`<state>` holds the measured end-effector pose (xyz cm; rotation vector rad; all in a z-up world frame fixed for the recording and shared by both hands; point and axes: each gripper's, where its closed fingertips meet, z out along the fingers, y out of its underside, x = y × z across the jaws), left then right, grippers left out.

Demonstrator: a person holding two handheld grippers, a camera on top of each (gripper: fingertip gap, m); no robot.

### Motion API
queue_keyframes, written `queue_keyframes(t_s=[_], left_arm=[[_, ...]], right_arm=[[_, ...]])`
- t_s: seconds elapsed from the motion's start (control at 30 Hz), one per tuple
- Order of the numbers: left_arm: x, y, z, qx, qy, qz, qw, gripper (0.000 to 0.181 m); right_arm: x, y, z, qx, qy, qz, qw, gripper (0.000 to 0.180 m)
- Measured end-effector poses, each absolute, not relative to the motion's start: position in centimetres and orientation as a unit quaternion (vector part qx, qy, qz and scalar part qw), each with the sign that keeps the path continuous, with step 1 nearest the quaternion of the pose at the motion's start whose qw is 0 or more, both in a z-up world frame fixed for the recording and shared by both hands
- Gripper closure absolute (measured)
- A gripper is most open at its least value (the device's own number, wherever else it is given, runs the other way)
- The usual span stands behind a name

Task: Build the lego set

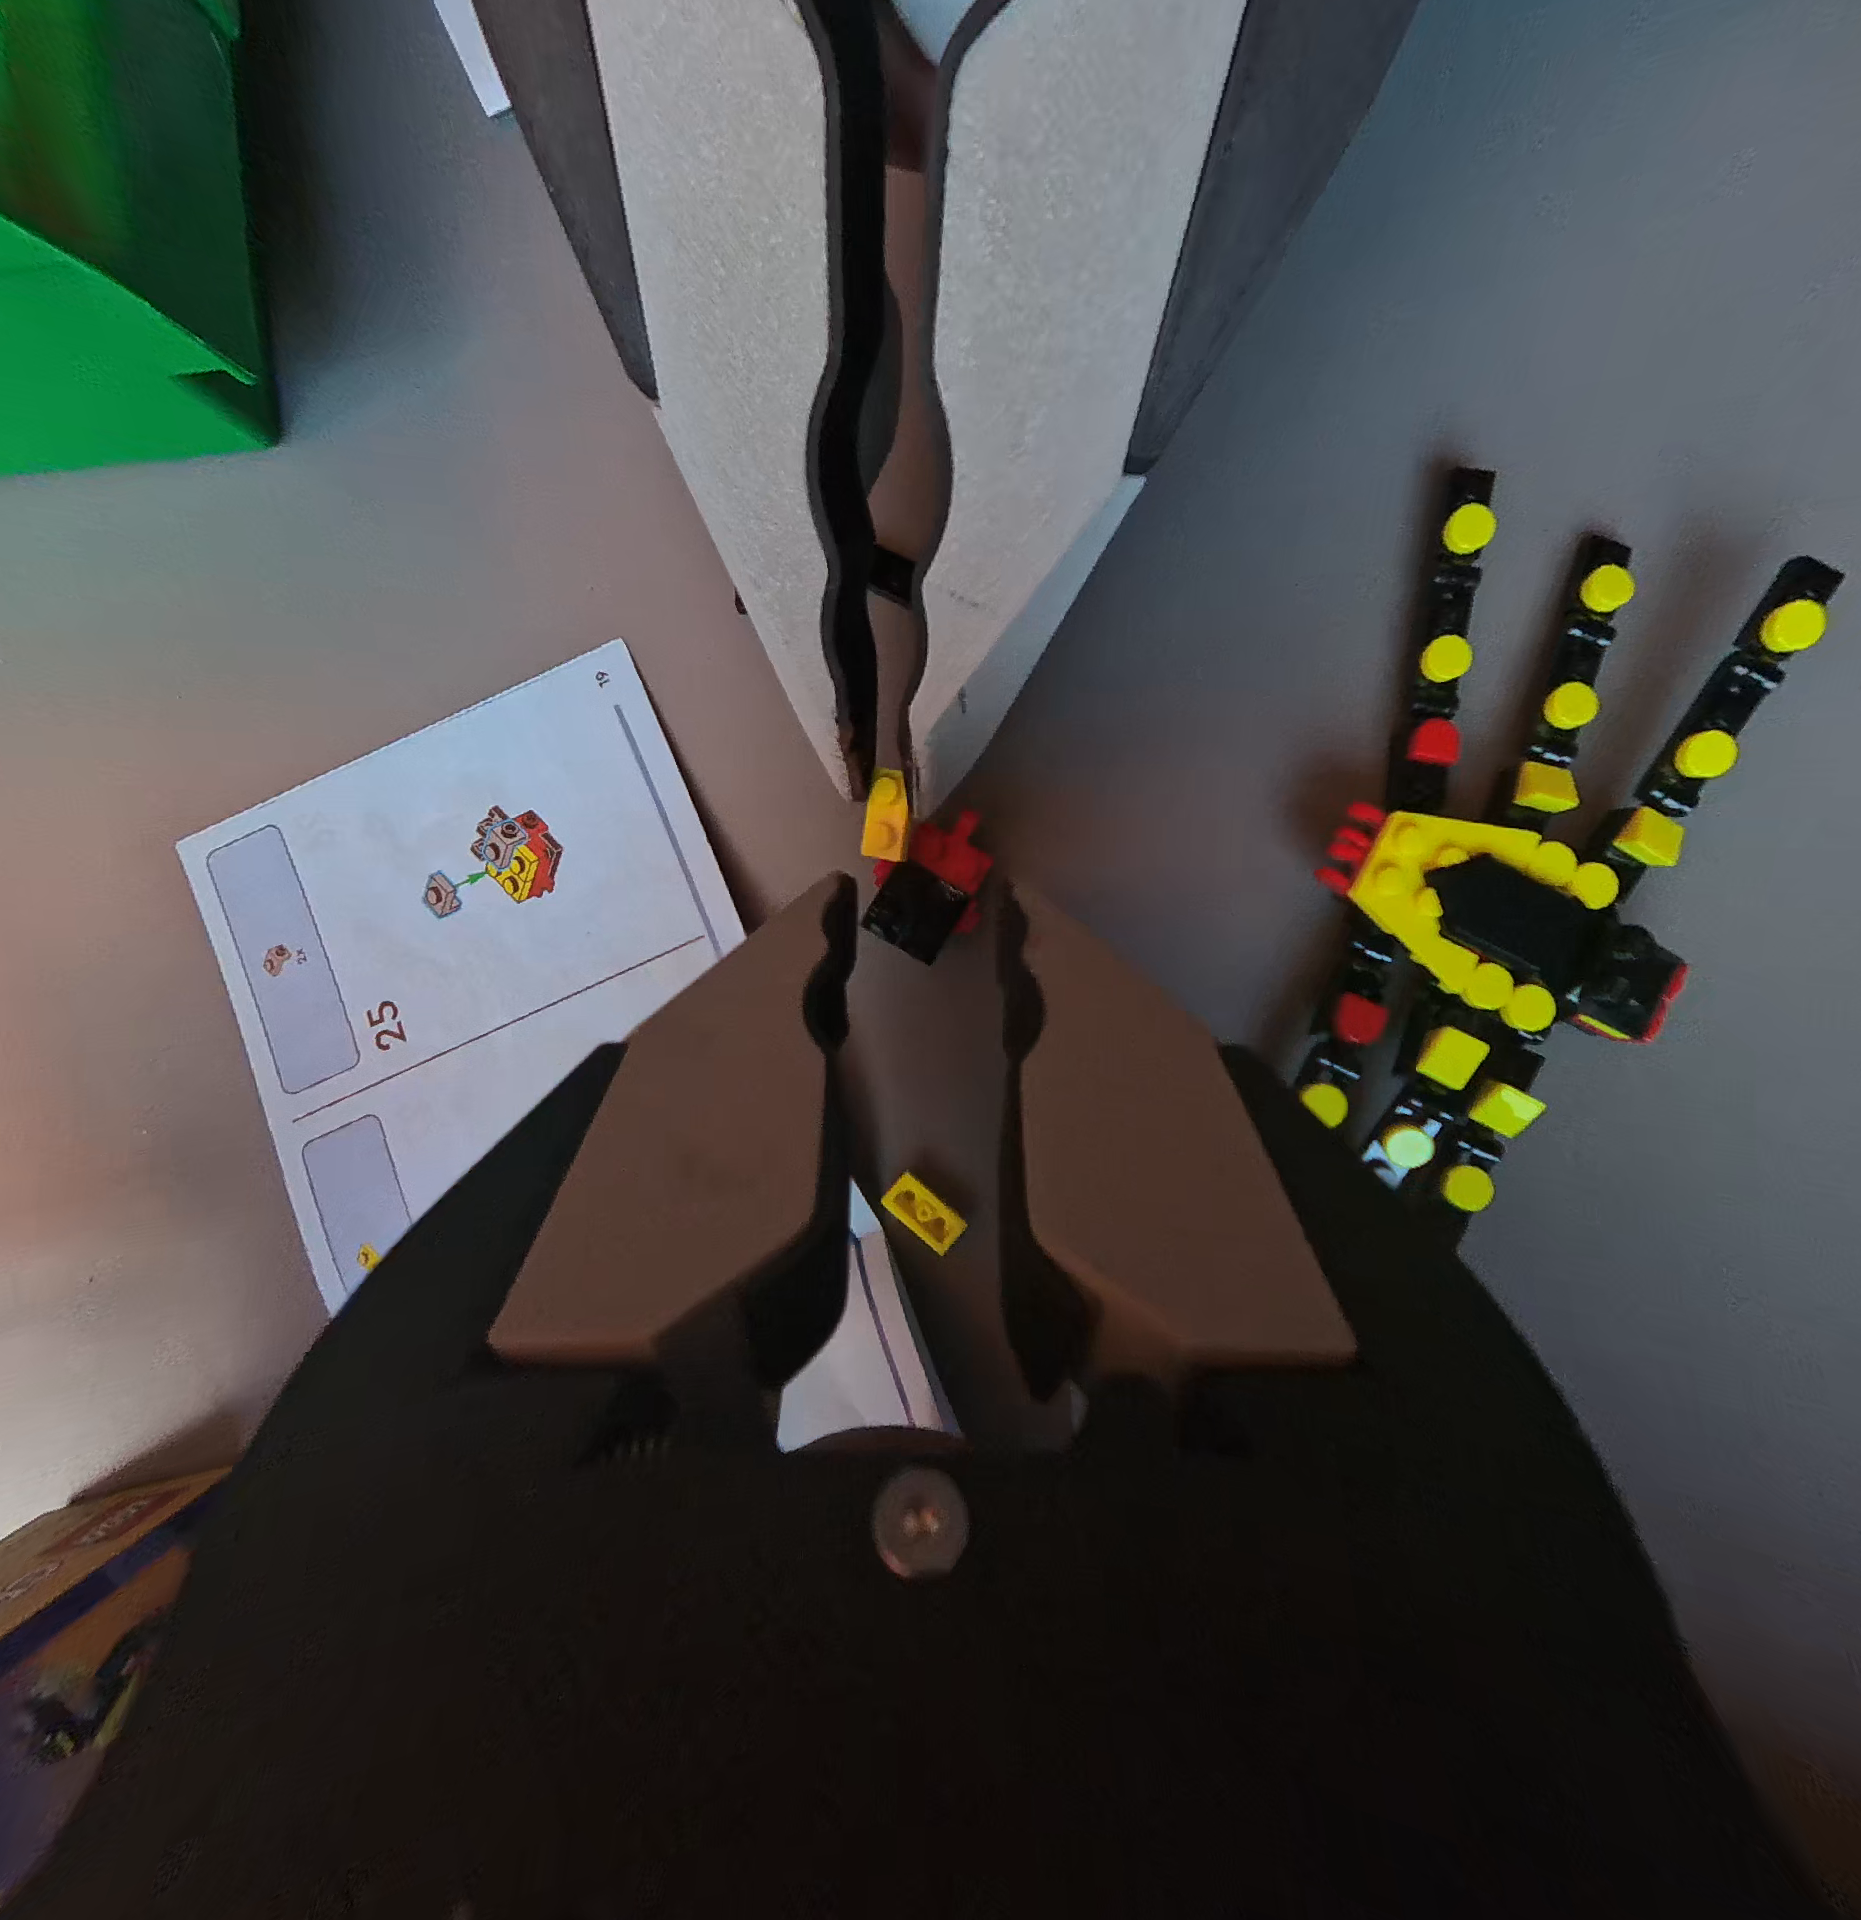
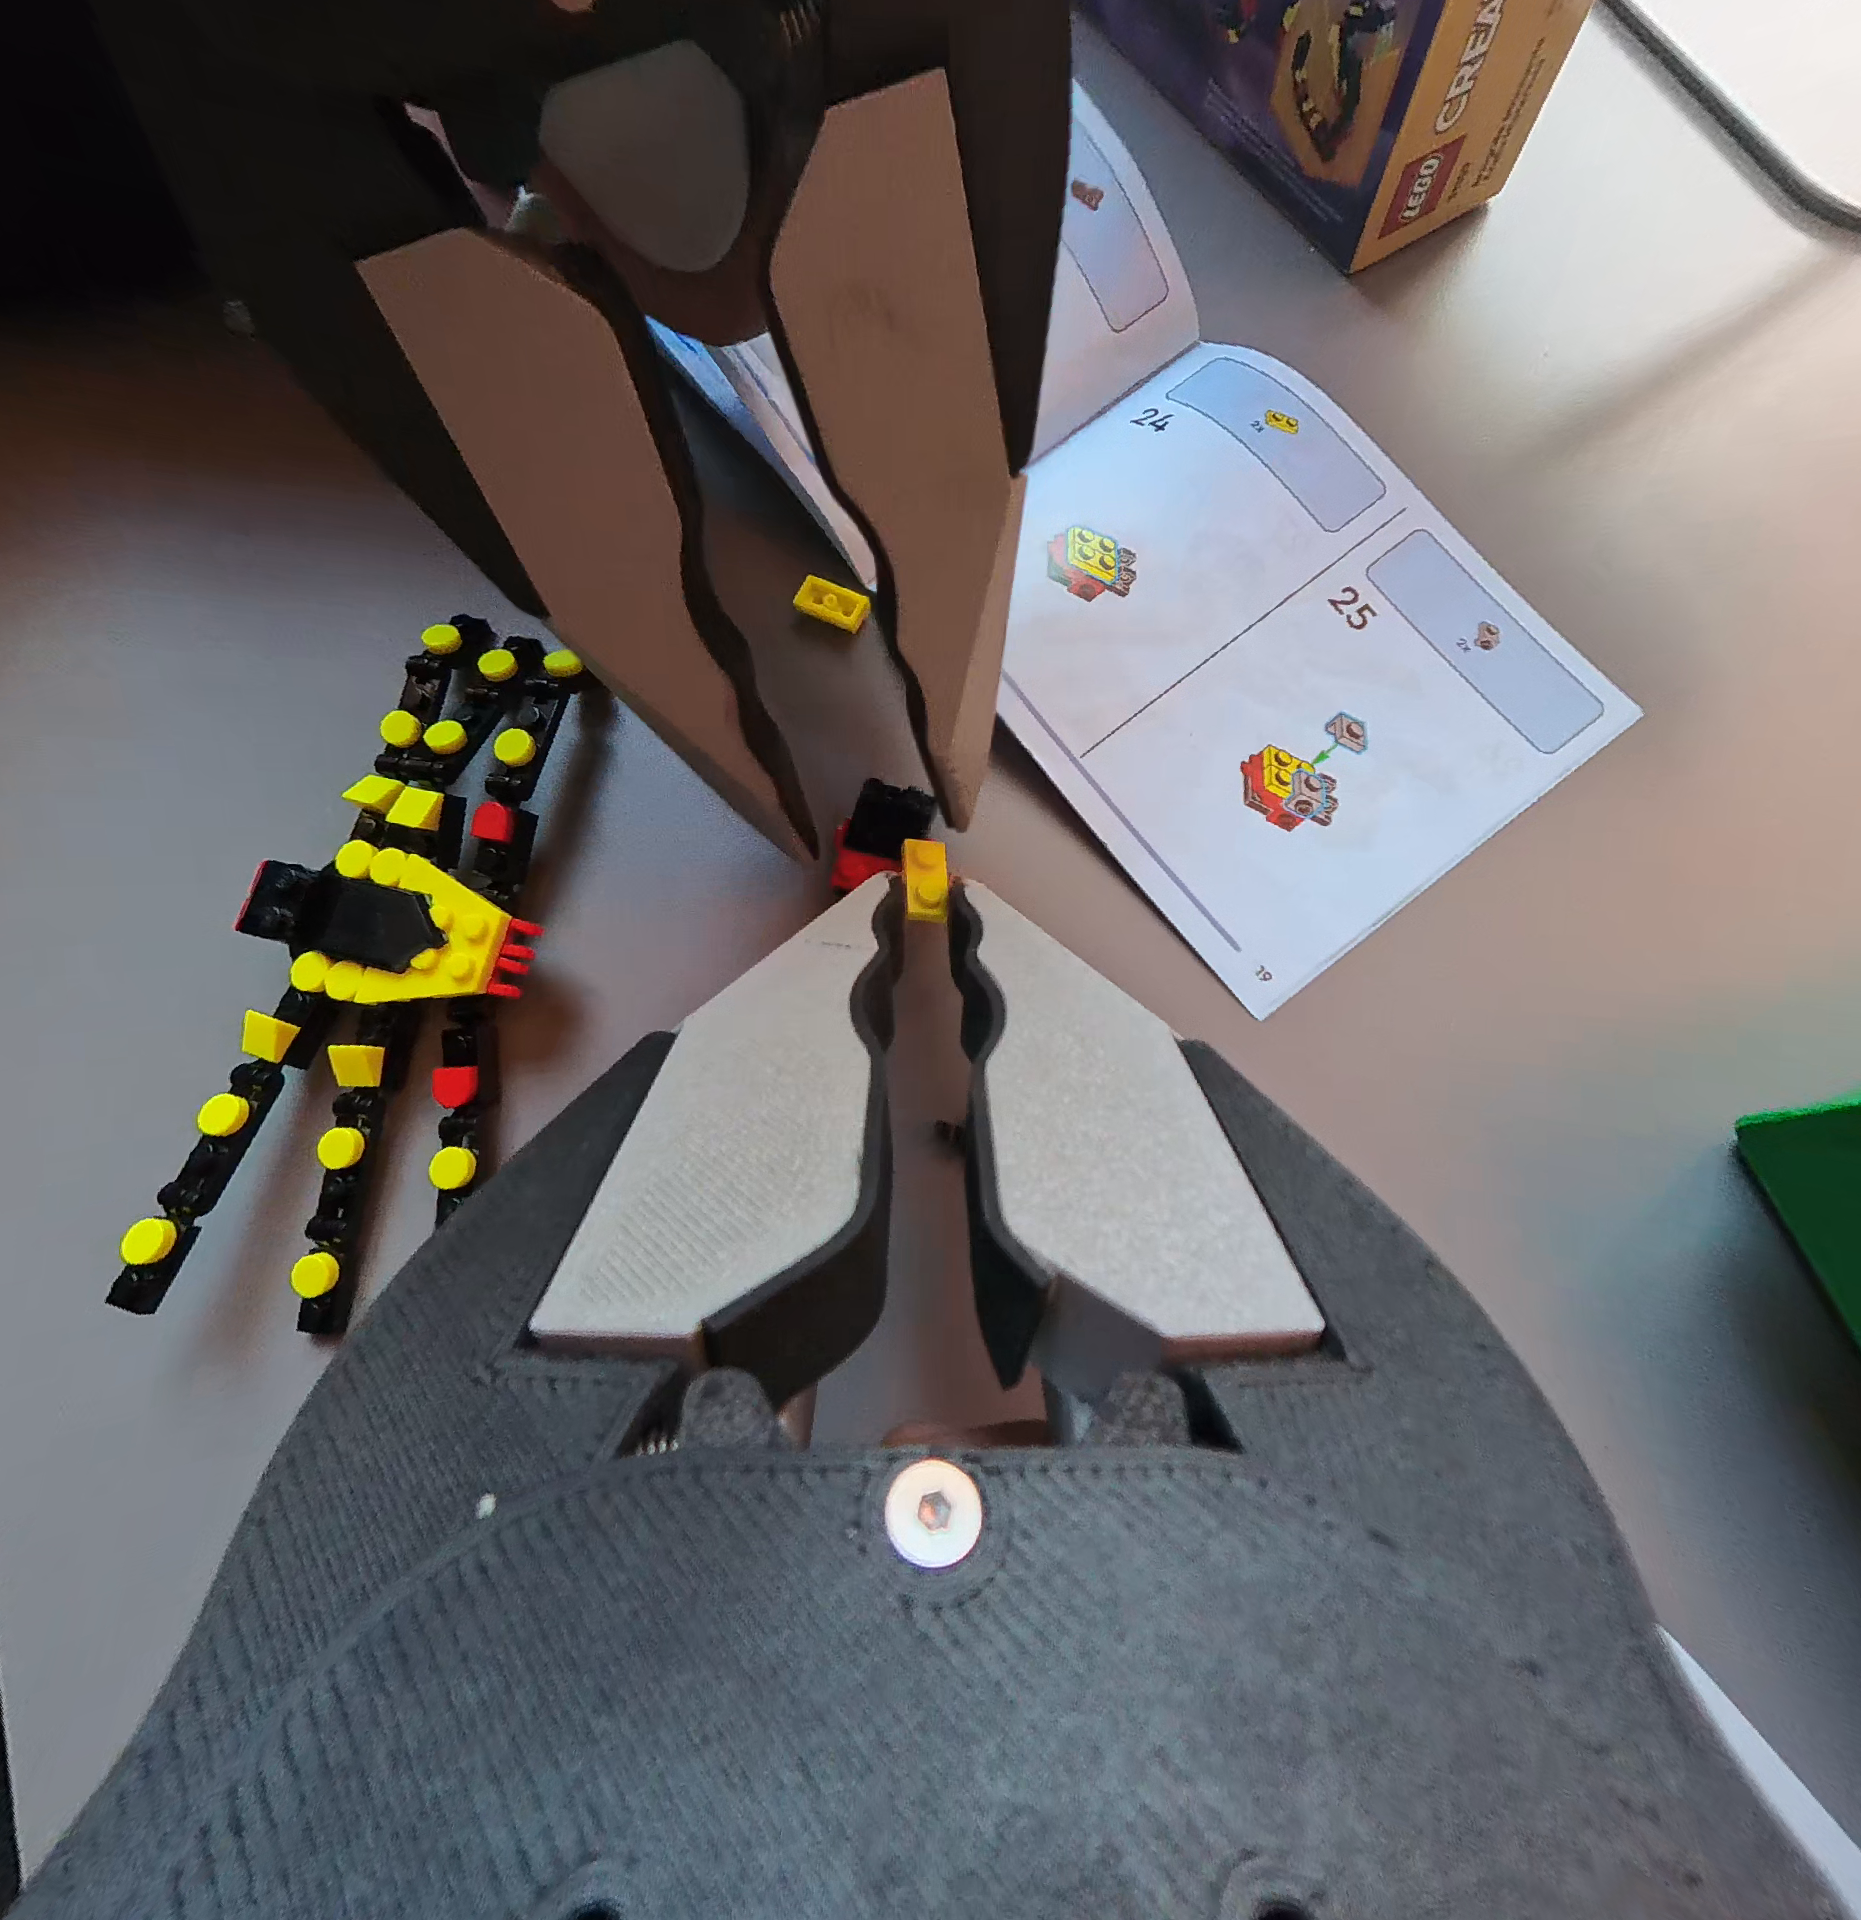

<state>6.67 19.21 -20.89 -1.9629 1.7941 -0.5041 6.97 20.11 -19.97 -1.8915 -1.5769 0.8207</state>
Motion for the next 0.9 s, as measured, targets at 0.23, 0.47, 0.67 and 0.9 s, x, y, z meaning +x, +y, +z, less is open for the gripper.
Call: queue_keyframes(t_s=[0.23, 0.47, 0.67, 0.9], left_arm=[[6.52, 18.79, -21.7, -0.711, 0.648, -0.187, 0.199, 0.161], [6.52, 18.8, -21.69, -0.716, 0.64, -0.192, 0.2, 0.163], [6.52, 18.81, -21.69, -0.72, 0.636, -0.191, 0.2, 0.162], [6.36, 18.74, -21.65, -0.721, 0.637, -0.191, 0.196, 0.159]], right_arm=[[6.75, 19.94, -20.1, -0.702, -0.585, 0.308, 0.266, 0.175], [6.48, 19.6, -20.22, -0.687, -0.604, 0.296, 0.275, 0.175], [6.39, 19.54, -20.37, -0.685, -0.609, 0.289, 0.277, 0.175], [6.35, 19.52, -20.51, -0.682, -0.614, 0.281, 0.28, 0.175]])
